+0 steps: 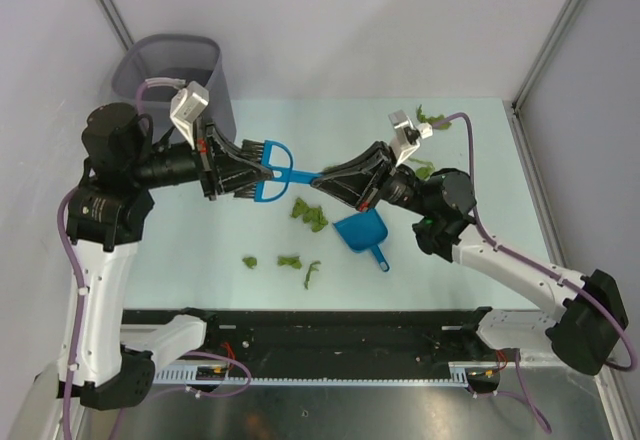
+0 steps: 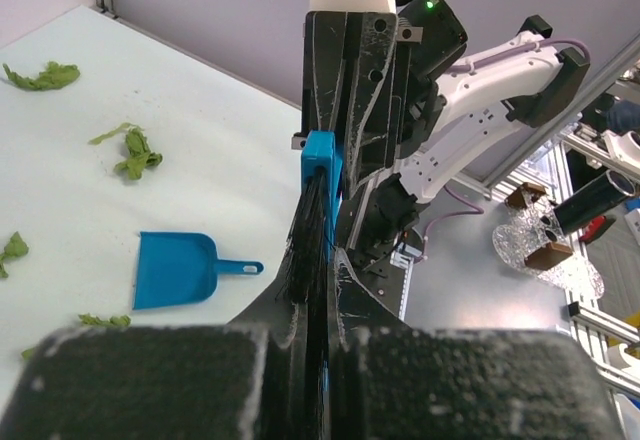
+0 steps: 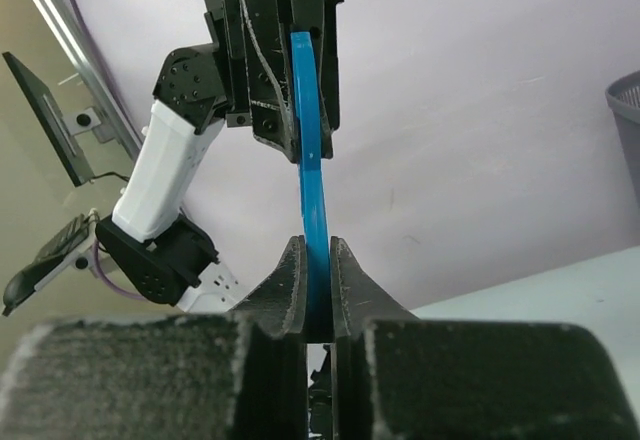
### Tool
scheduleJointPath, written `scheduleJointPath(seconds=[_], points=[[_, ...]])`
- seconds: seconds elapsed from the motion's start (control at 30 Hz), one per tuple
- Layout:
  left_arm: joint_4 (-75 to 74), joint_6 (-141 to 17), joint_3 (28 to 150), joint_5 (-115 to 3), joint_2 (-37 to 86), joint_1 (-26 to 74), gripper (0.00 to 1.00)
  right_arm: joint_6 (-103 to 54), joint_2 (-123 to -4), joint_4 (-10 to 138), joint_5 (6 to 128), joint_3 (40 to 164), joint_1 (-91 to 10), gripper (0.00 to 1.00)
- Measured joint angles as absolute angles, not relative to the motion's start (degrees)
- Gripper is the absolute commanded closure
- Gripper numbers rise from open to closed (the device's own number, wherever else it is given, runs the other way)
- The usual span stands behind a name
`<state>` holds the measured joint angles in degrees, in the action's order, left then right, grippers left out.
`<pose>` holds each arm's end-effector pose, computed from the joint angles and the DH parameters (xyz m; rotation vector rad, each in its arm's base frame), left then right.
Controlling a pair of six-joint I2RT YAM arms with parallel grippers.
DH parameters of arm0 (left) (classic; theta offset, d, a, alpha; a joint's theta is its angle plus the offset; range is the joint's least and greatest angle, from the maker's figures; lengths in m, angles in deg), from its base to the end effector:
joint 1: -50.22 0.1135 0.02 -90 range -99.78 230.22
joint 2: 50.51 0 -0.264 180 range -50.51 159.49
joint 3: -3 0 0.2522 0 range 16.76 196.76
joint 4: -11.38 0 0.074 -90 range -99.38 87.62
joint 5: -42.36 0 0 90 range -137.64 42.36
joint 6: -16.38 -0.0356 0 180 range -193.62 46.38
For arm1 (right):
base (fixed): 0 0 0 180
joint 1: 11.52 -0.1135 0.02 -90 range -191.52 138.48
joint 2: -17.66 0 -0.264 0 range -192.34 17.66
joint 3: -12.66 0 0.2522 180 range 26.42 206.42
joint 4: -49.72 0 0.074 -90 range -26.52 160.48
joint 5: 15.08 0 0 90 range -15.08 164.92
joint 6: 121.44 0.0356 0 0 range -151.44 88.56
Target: Sweep away the paper scraps from the table
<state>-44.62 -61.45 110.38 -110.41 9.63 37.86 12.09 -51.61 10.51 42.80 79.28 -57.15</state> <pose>0.1388 -0.0628 0.5139 0.8375 1.5942 -1.2419 0.1698 0.2006 0.4108 -0.6102 1.0231 1.6540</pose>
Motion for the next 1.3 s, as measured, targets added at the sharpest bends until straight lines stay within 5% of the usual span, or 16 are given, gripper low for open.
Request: scheduleJointPath(seconds=[0.07, 0.1, 0.13, 0.17, 0.43, 0.7, 1.03, 1.3], points=[[-44.3, -61.5, 109.9, -110.4, 9.5, 37.9, 0.99, 11.4, -51.2, 11.6, 42.8, 79.3, -57.1, 1.00], [-44.2, -61.5, 109.6, -110.3, 9.5, 37.9, 0.76, 10.9, -50.8, 12.6, 43.0, 79.3, -57.0, 1.00], [-43.9, -61.5, 109.0, -110.0, 9.4, 37.9, 0.31, 10.5, -50.3, 13.7, 43.1, 79.3, -57.0, 1.00], [-43.6, -61.7, 108.3, -109.2, 9.4, 37.8, 0.01, 10.1, -49.6, 15.7, 43.4, 79.3, -56.3, 1.00], [-43.7, -65.9, 102.9, -85.1, 11.2, 35.4, 0.00, 3.5, -38.1, 51.9, 57.4, 82.0, -37.8, 1.00], [-43.5, -66.5, 102.6, -53.8, 20.0, 16.7, 0.00, -8.0, -35.0, 82.7, 81.4, 85.4, -26.9, 1.00], [-45.3, -59.7, 111.4, -55.5, 48.5, -5.3, 0.00, -12.4, -36.8, 96.1, 90.1, 85.4, -24.6, 1.00], [-48.4, -40.4, 117.7, -52.5, 56.8, -14.6, 0.00, -13.4, -36.8, 98.7, 90.6, 85.4, -24.6, 1.00]])
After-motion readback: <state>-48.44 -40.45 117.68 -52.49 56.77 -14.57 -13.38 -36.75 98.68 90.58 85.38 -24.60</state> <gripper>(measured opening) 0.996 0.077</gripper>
